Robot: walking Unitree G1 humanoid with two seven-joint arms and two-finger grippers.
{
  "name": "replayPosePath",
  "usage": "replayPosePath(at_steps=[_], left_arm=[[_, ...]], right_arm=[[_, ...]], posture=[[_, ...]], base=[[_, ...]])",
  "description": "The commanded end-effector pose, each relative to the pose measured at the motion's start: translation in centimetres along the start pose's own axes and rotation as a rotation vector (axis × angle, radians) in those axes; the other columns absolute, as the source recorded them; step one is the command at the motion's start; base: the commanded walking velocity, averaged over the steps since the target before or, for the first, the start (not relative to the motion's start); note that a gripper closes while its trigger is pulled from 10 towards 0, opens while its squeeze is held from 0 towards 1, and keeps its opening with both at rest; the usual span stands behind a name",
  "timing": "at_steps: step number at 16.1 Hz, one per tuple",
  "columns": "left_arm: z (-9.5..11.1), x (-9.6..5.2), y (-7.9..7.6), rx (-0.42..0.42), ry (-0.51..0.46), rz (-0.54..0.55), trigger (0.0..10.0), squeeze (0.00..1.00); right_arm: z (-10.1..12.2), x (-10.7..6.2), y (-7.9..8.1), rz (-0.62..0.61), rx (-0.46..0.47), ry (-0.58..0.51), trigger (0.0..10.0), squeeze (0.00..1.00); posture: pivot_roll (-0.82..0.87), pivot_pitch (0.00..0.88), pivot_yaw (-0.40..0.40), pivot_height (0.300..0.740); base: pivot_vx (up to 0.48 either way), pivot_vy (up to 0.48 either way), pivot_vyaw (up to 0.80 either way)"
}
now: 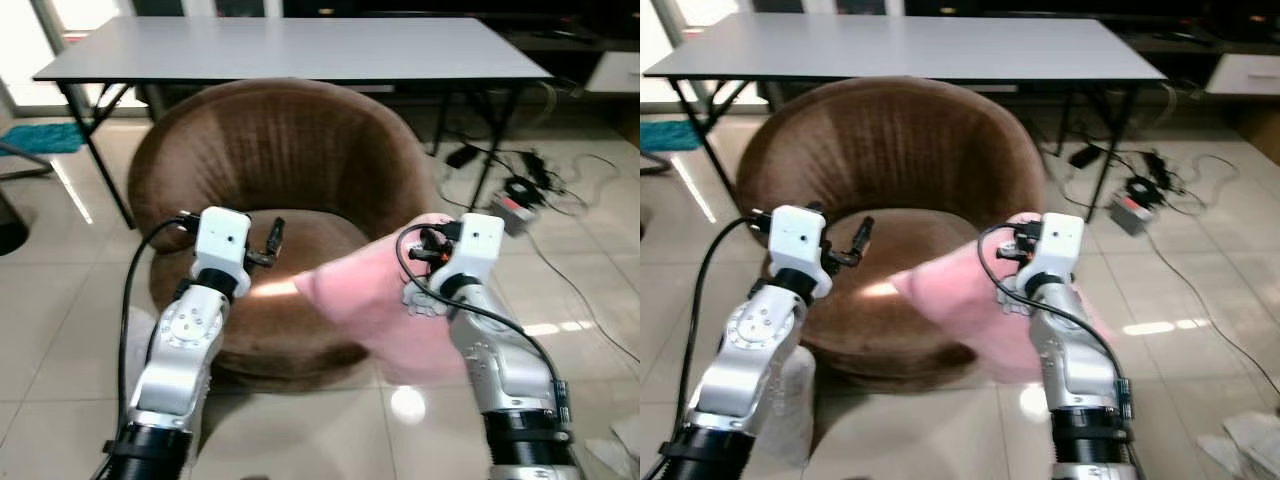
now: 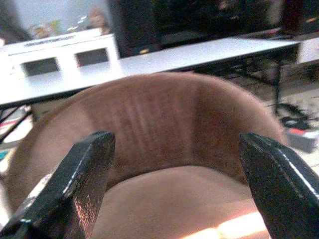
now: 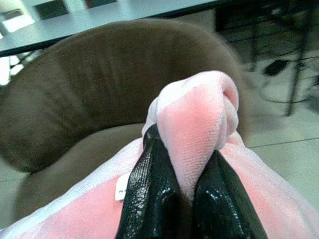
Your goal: Move the pillow to the sofa from floor
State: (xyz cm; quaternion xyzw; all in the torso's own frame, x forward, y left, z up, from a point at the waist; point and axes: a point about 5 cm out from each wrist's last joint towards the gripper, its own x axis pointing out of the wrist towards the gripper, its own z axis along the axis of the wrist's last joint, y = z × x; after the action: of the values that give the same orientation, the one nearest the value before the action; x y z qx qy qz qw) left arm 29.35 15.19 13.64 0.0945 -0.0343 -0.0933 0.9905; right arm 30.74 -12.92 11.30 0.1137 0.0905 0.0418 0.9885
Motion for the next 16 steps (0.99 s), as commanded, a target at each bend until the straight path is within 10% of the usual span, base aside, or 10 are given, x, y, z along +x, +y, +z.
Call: replayPosePath(at_steps=[1,16], left_arm=[[0.21,0.09,0.18,0.007,-0.009,0.000,10.0,0.00],[0.08,0.00,0.17,0.012,-0.008,-0.009,10.0,0.00]], right_arm=[[1.44,0.27,0.80,0.035,-0.016,-0.066,10.0,0.00],[1.21,0.51,1.15,0.051,0.005,-0.066,10.0,0.00]], posture=[[0.05,0.000,0.002,0.740],[0.06,0.000,0.008,0.740]], base=[[0.341,0.000,0.00],[0.341,0.000,0.00]])
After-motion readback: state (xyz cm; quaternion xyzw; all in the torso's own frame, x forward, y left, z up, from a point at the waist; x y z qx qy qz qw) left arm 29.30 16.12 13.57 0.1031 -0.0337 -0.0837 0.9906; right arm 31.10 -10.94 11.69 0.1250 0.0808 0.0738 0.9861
